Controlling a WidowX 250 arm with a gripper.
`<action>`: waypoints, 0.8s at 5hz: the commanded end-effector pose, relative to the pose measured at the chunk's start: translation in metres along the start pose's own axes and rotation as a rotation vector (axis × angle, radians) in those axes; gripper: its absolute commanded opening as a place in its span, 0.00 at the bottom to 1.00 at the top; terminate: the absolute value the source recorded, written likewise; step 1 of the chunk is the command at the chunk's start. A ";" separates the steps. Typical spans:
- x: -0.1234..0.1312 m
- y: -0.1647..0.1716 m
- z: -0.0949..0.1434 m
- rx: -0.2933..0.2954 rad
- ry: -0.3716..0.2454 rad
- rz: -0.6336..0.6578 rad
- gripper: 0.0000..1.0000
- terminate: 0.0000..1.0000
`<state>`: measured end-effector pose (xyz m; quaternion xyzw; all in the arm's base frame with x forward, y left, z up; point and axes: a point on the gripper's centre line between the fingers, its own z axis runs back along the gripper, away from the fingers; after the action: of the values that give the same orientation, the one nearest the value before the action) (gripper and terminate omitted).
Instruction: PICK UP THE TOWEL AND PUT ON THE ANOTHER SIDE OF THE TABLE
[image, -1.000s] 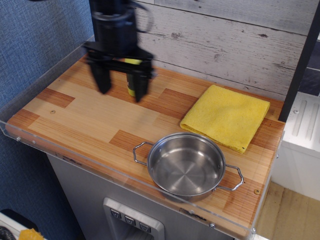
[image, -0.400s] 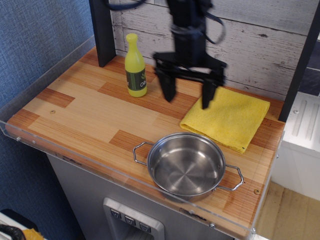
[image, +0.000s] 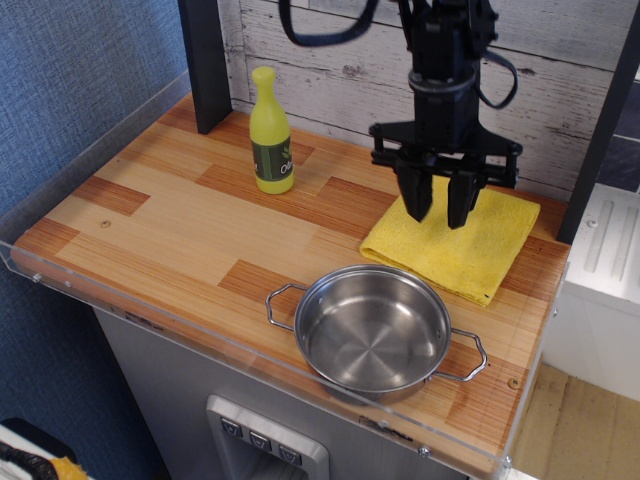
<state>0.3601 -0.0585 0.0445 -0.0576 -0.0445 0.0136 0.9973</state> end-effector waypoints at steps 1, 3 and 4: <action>0.016 -0.007 -0.007 0.012 -0.086 -0.032 0.00 0.00; 0.008 0.014 -0.023 0.006 -0.082 0.212 0.00 0.00; 0.001 0.027 -0.030 0.025 -0.085 0.266 0.00 0.00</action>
<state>0.3647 -0.0414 0.0078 -0.0548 -0.0797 0.1460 0.9845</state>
